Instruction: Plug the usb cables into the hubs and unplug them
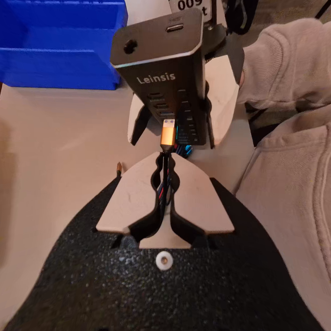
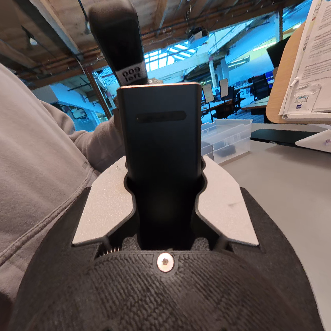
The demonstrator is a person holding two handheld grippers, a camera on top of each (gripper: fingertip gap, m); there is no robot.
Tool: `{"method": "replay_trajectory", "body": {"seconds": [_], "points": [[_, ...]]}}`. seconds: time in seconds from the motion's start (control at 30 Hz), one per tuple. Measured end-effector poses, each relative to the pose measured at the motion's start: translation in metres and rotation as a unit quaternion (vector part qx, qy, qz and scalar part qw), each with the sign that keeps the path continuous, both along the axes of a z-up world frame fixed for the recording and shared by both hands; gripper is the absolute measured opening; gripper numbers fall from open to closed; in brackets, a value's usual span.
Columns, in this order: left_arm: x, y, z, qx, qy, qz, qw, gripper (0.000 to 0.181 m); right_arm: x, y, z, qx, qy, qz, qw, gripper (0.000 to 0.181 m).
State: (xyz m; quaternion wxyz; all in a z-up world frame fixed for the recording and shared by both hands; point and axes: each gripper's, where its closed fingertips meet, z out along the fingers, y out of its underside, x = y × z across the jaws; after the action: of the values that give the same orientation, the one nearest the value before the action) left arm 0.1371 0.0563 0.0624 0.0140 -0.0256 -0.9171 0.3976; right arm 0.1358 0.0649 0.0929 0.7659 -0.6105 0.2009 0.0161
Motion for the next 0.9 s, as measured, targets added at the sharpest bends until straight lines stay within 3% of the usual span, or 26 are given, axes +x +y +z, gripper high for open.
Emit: {"method": "replay_trajectory", "body": {"seconds": [0.13, 0.43, 0.57, 0.63, 0.7, 0.8, 0.9], "points": [[0.001, 0.001, 0.006, -0.079, 0.045, 0.020, 0.996, 0.005, 0.002, -0.002, 0.004, 0.028, 0.010, 0.000, 1.000, 0.072], [0.002, 0.009, 0.012, -0.127, 0.103, 0.027, 0.986, 0.006, 0.000, 0.011, 0.006, 0.043, 0.010, 0.013, 0.999, 0.072], [-0.001, 0.013, 0.003, -0.107, 0.092, 0.022, 0.990, 0.006, -0.001, 0.016, -0.005, 0.000, 0.006, 0.019, 1.000, 0.072], [0.002, 0.014, 0.009, -0.134, 0.102, 0.032, 0.985, 0.008, -0.001, 0.017, -0.004, -0.009, -0.011, 0.012, 1.000, 0.072], [0.016, 0.016, 0.024, -0.170, 0.098, 0.076, 0.978, 0.032, 0.002, 0.017, -0.001, -0.008, -0.017, 0.001, 1.000, 0.072], [0.009, 0.012, 0.072, -0.253, 0.105, 0.066, 0.959, 0.068, 0.002, 0.017, -0.004, -0.041, -0.030, -0.009, 0.999, 0.072], [0.001, -0.001, 0.086, -0.255, 0.096, 0.062, 0.960, 0.068, 0.001, 0.024, -0.004, -0.053, -0.036, -0.005, 0.998, 0.072]]}}
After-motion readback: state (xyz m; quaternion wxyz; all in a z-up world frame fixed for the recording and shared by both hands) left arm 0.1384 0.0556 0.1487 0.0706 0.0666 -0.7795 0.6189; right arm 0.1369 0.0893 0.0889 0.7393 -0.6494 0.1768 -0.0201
